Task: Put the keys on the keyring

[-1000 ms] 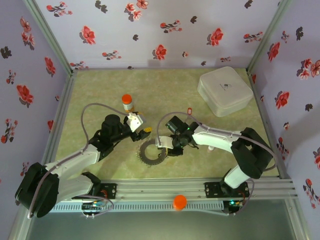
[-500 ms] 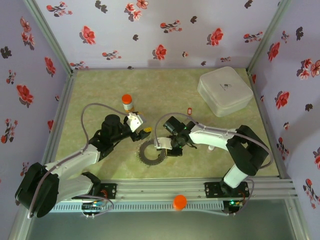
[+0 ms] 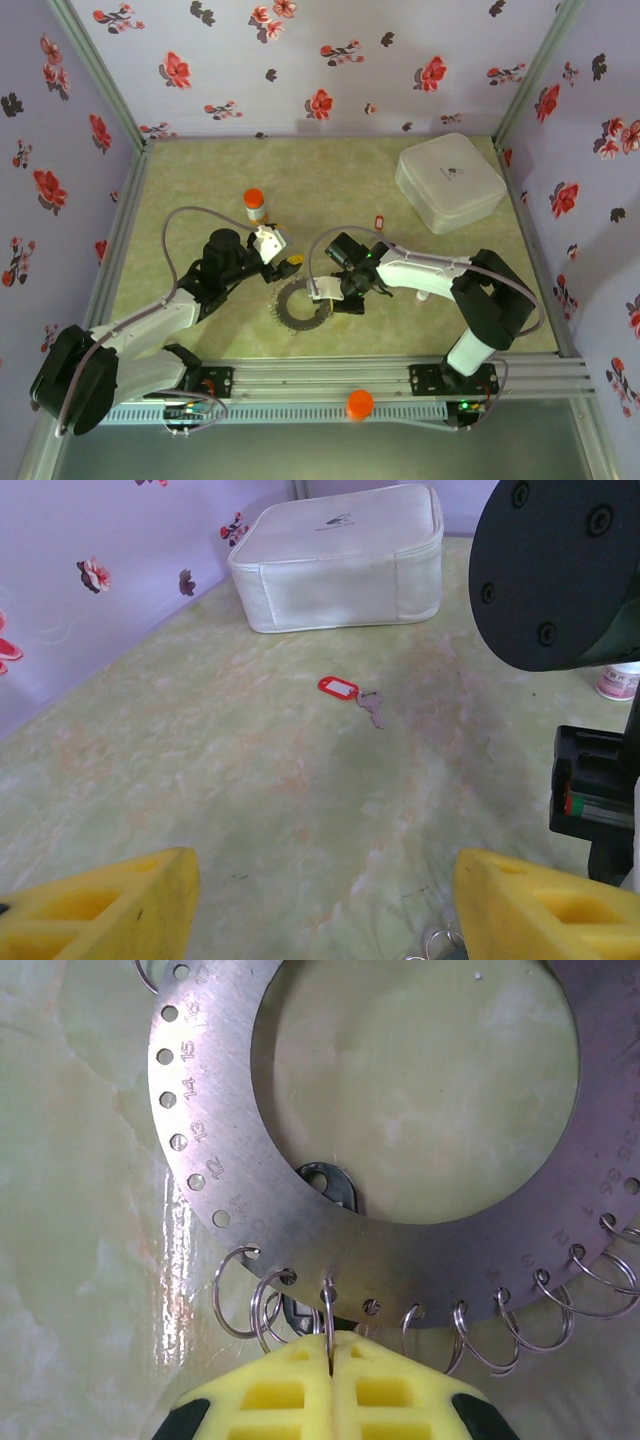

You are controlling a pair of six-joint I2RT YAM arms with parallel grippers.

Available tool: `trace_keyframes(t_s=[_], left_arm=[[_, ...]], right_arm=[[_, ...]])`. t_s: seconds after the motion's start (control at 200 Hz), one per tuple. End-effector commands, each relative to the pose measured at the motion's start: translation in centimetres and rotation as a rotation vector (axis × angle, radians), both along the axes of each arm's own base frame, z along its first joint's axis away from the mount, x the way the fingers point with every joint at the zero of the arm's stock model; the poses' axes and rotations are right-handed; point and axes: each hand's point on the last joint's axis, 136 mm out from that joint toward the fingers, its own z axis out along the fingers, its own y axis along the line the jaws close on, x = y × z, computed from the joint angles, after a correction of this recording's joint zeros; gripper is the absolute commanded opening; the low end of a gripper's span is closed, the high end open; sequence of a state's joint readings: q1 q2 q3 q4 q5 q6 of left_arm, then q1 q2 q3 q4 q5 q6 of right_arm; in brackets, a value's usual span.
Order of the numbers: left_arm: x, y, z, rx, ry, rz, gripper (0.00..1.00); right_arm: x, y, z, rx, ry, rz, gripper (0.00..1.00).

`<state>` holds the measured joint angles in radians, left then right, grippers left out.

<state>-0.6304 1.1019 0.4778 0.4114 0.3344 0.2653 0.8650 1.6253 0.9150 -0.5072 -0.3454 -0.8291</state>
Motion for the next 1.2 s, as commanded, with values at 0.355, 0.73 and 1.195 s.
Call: trace_keyframes(t_s=[0.355,0.73,1.195], left_arm=[[-0.5,0.2,2.2,-0.022,-0.098,-0.006,0.64],[-5.5,-1.8,0.2,0.031,-0.075,-0.308,0.42],[-9.4,-3.7,-2.6,0.084,0.011,-0.509,0.32]], right_arm=[[0.5,1.1,5.5,0.203,-0.129,-0.015,0.00],[2.0,1.4,9.9,0.284,-0.207,-0.126,0.00],[2.3,2.3,13.7,0.356,-0.226,-0.165,0.00]])
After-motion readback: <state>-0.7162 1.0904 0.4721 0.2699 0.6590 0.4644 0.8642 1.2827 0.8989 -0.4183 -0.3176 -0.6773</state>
